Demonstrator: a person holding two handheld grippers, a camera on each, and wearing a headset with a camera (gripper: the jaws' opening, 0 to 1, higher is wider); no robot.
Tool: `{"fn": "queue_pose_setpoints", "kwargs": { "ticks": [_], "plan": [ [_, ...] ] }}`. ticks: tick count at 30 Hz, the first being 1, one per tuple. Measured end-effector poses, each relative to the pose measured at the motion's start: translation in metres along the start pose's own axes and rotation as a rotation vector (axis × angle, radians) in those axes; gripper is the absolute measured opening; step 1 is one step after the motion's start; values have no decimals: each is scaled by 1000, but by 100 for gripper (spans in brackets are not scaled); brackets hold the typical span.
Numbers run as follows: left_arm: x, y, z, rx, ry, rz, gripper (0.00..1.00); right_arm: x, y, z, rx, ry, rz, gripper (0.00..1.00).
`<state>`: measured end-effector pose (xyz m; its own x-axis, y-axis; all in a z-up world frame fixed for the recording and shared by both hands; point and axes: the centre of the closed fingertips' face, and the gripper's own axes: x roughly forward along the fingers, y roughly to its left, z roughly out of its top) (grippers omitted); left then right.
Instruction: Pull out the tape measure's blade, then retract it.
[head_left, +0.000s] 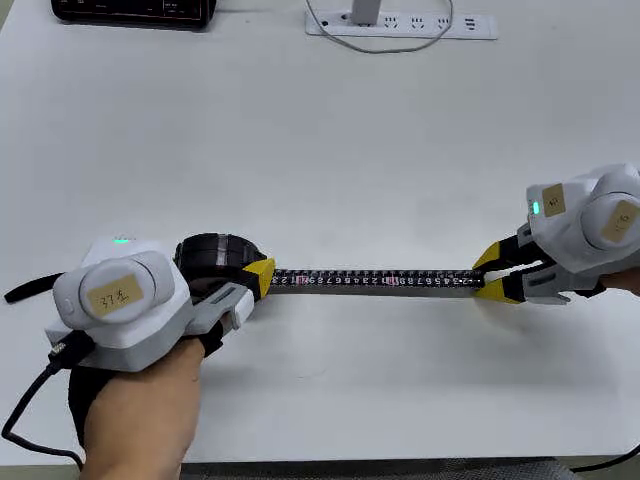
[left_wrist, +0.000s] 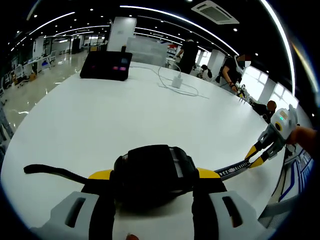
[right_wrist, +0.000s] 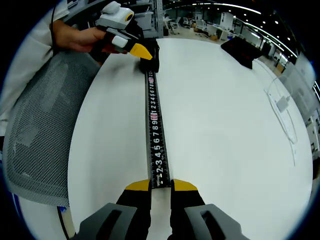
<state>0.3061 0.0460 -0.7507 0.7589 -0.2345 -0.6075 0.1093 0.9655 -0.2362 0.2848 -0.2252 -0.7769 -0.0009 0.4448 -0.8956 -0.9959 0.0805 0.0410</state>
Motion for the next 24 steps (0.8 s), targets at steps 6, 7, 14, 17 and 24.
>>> {"fn": "queue_pose_setpoints", "kwargs": {
  "ticks": [6, 7, 14, 17, 24],
  "plan": [
    [0, 1, 0, -10, -3, -7, 57, 0, -1, 0, 5, -4, 0, 10],
    [0, 1, 0, -12, -2, -8, 57, 0, -1, 1, 8, -8, 1, 10],
    [0, 1, -1, -22, -3, -15, 57, 2, -2, 11, -5, -16, 8, 10],
    [0, 1, -1, -29, -3, -19, 57, 4, -2, 14, -3, -18, 11, 10],
    [0, 1, -1, -34, -2, -23, 57, 7, -3, 22, -2, -30, 19, 10]
  ]
}}
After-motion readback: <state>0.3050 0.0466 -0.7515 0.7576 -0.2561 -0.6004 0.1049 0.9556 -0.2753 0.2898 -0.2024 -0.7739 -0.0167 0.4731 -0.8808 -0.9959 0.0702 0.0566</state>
